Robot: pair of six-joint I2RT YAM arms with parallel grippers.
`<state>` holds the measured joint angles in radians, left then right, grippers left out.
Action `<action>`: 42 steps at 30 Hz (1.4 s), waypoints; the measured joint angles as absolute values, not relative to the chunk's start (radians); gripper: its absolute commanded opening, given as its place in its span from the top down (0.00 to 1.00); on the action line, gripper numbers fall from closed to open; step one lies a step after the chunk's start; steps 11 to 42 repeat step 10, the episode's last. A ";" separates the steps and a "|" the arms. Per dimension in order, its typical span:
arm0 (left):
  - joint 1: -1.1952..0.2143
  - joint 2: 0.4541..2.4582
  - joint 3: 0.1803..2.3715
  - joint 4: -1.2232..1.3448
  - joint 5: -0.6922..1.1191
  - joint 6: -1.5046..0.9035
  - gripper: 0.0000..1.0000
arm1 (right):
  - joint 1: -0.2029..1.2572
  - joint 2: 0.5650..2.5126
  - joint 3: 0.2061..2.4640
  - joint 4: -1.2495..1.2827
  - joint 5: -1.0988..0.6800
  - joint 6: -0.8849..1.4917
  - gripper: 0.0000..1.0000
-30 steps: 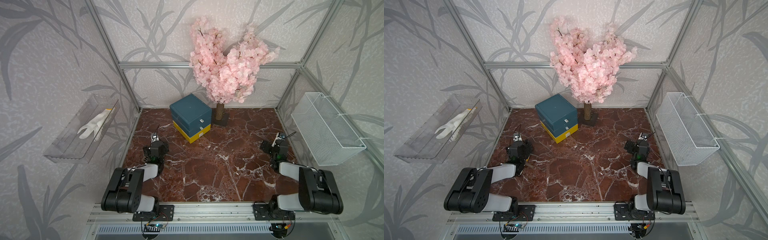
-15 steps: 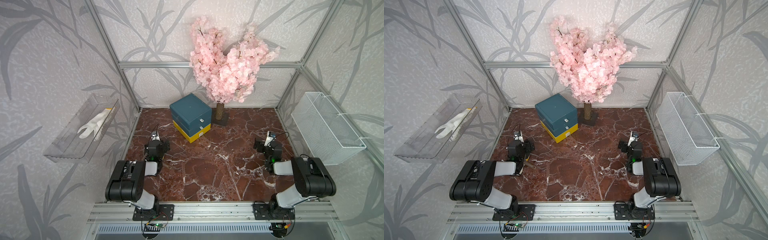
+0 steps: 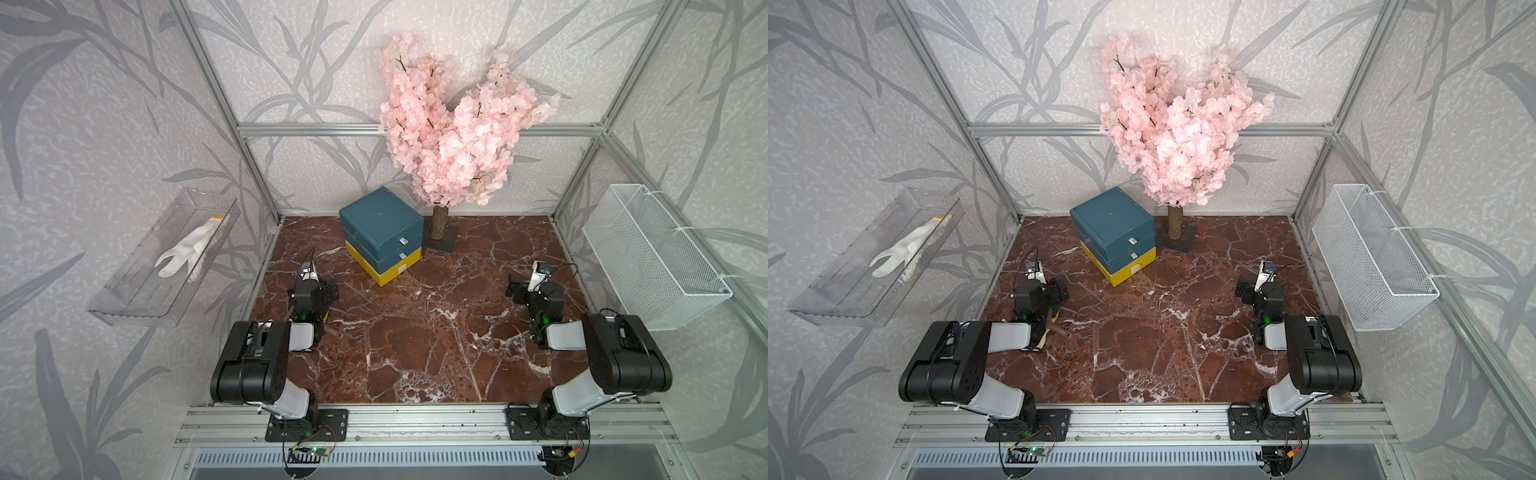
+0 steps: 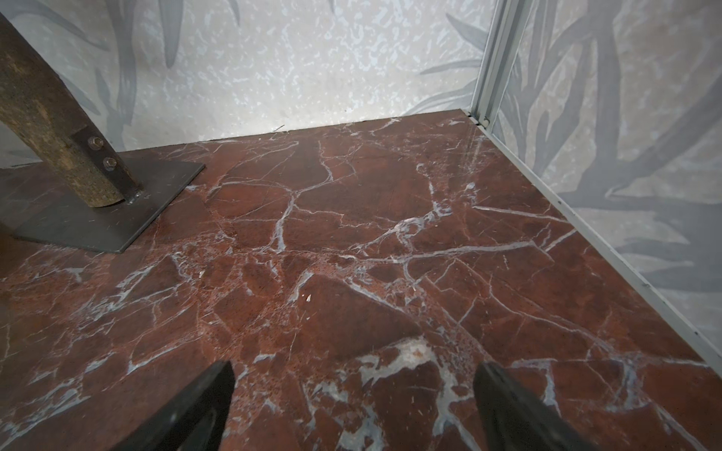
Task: Please place the pencils in the drawer according to their color
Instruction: Reset both arms
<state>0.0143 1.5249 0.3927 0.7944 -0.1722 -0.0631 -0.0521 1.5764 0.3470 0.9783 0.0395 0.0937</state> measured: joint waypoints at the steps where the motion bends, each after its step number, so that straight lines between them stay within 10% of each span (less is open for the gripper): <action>1: 0.014 1.525 0.393 0.794 -0.172 -0.063 0.00 | -0.052 1.576 0.348 0.974 0.031 0.089 0.01; 42: 0.014 1.525 0.393 0.794 -0.172 -0.063 0.00 | -0.047 1.577 0.358 0.958 -0.002 0.075 0.01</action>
